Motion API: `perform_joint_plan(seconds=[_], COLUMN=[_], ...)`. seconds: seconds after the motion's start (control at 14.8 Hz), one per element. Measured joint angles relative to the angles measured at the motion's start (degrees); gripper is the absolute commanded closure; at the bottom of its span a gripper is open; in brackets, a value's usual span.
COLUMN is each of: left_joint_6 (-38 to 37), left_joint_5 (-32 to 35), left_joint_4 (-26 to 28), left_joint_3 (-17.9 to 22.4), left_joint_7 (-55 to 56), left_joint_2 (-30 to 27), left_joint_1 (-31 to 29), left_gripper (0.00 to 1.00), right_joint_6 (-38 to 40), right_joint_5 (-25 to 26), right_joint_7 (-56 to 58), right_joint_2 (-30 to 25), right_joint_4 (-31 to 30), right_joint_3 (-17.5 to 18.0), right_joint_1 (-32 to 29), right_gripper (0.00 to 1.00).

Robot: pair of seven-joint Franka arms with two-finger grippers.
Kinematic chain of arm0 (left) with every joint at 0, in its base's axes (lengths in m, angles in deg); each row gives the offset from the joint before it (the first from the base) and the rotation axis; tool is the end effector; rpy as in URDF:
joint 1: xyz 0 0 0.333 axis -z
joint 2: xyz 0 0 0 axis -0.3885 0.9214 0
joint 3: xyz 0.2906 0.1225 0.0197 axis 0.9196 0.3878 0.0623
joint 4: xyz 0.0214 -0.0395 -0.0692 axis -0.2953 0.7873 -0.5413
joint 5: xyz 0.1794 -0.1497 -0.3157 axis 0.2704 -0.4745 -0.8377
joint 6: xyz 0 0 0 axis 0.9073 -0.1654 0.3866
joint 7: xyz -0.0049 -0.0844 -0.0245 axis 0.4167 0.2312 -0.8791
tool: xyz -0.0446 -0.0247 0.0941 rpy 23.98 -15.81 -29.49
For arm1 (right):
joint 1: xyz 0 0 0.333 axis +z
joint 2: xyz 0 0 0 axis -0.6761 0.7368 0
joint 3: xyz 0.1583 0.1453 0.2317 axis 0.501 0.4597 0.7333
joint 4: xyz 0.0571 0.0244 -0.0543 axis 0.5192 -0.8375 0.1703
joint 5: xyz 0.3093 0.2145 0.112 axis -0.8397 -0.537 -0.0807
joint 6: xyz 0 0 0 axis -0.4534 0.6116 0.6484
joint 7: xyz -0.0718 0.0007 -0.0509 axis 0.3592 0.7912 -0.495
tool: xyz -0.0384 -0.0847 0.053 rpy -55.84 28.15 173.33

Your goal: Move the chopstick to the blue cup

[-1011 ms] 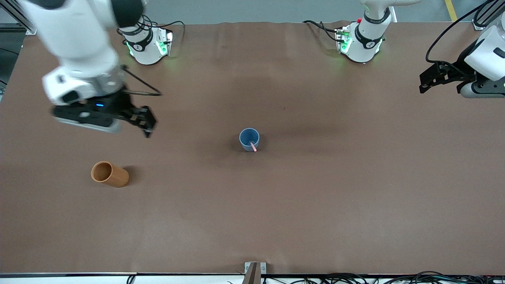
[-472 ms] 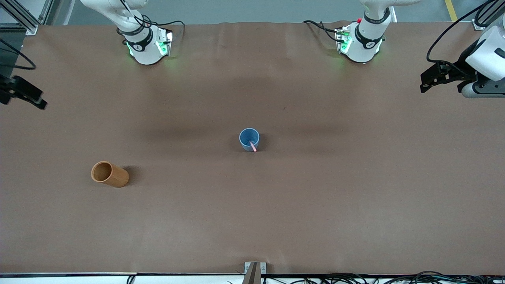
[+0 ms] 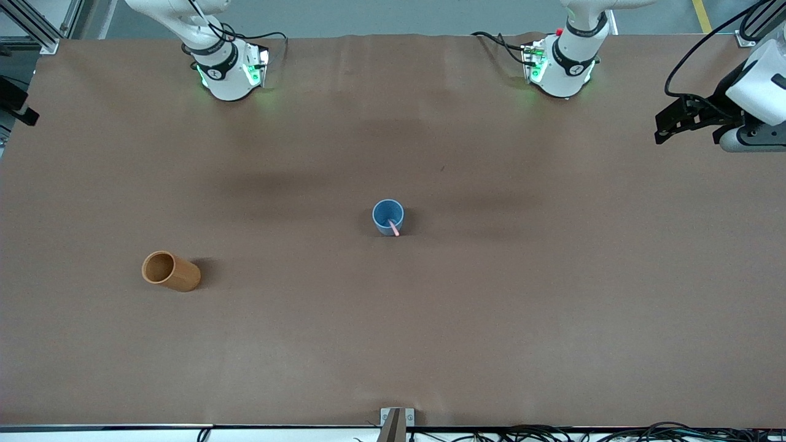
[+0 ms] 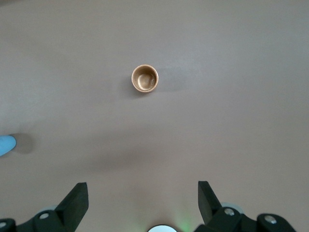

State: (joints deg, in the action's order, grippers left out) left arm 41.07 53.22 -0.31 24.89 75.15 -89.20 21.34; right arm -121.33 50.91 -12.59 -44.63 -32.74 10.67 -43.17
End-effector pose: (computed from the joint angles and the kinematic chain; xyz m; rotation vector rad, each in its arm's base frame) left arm 0.5242 -0.0599 0.6489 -3.1182 0.0507 0.0745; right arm 0.5070 -0.0415 0.7279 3.1271 -0.2280 0.0094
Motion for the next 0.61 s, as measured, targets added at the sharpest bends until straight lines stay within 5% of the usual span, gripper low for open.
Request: perform_joint_plan(seconds=[0.61], left_joint_6=[0.0], left_joint_5=[0.0], left_joint_4=[-0.6], left_joint_3=[0.0], left_joint_7=[0.0], left_joint_2=[0.0], left_joint_1=[0.0], left_gripper=[0.0], right_joint_6=[1.5], right_joint_5=[-0.1], right_joint_7=[4.8], right_joint_2=[1.3], right_joint_4=[-0.8], right_joint_3=[0.0], right_joint_1=[0.0], right_gripper=[0.0])
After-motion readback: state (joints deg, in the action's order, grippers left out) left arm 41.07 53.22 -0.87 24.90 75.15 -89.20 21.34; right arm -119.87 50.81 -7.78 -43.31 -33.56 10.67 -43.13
